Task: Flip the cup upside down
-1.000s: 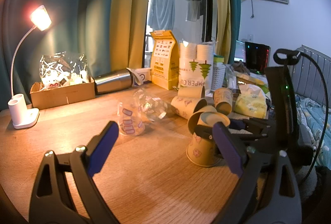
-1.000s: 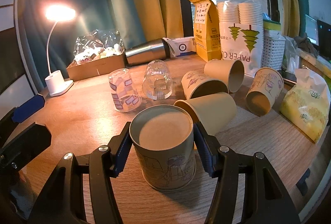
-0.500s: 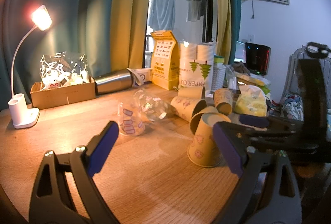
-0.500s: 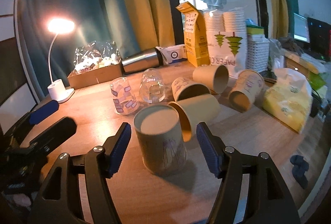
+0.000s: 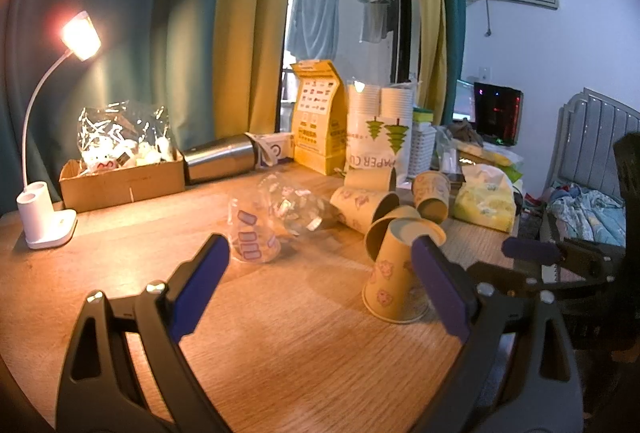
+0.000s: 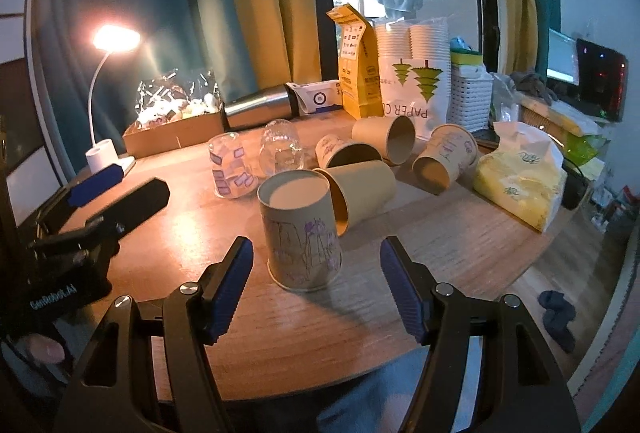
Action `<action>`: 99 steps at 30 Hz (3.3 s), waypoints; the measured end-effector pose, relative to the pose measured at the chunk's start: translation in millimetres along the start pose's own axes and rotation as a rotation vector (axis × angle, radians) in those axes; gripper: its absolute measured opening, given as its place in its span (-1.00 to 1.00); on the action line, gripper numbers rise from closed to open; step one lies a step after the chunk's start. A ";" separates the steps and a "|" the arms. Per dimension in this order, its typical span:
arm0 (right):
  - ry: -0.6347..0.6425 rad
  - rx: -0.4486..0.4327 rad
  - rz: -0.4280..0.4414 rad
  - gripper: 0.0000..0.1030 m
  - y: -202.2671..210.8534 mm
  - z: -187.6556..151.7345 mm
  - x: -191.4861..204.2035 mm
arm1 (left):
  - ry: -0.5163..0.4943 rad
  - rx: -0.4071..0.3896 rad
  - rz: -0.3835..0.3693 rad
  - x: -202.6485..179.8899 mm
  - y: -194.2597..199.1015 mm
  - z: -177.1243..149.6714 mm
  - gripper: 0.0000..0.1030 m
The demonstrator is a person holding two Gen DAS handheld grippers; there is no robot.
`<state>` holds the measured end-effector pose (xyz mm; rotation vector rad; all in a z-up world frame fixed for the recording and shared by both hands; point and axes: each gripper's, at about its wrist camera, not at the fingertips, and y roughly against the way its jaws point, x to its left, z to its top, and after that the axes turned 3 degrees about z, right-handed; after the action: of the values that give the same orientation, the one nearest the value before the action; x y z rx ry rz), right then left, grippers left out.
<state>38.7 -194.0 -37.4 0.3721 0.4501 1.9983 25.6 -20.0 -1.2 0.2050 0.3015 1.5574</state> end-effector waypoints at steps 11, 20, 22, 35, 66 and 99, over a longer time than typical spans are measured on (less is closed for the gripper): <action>-0.006 0.011 -0.002 0.35 -4.7 -6.4 -5.2 | -0.024 -0.002 -0.001 -7.3 1.9 -0.8 0.82; -0.013 0.013 0.001 0.35 -5.0 -7.5 -8.2 | -0.023 0.000 -0.001 -7.5 2.1 -0.9 0.82; -0.012 0.012 -0.001 0.35 -4.9 -7.5 -7.7 | -0.023 0.001 0.000 -7.7 2.3 -1.0 0.82; -0.014 0.013 0.000 0.35 -5.2 -7.9 -7.6 | -0.018 0.004 0.000 -7.1 2.7 -1.8 0.82; -0.017 0.012 0.001 0.35 -5.6 -7.7 -8.8 | -0.012 0.011 0.001 -5.5 1.3 -4.0 0.82; -0.021 0.013 0.003 0.35 -5.6 -7.7 -9.9 | -0.027 0.001 0.023 -8.6 2.7 -3.9 0.82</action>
<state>43.9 -201.7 -47.5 0.4011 0.4495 1.9931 21.9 -28.8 -3.6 0.2305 0.2801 1.5759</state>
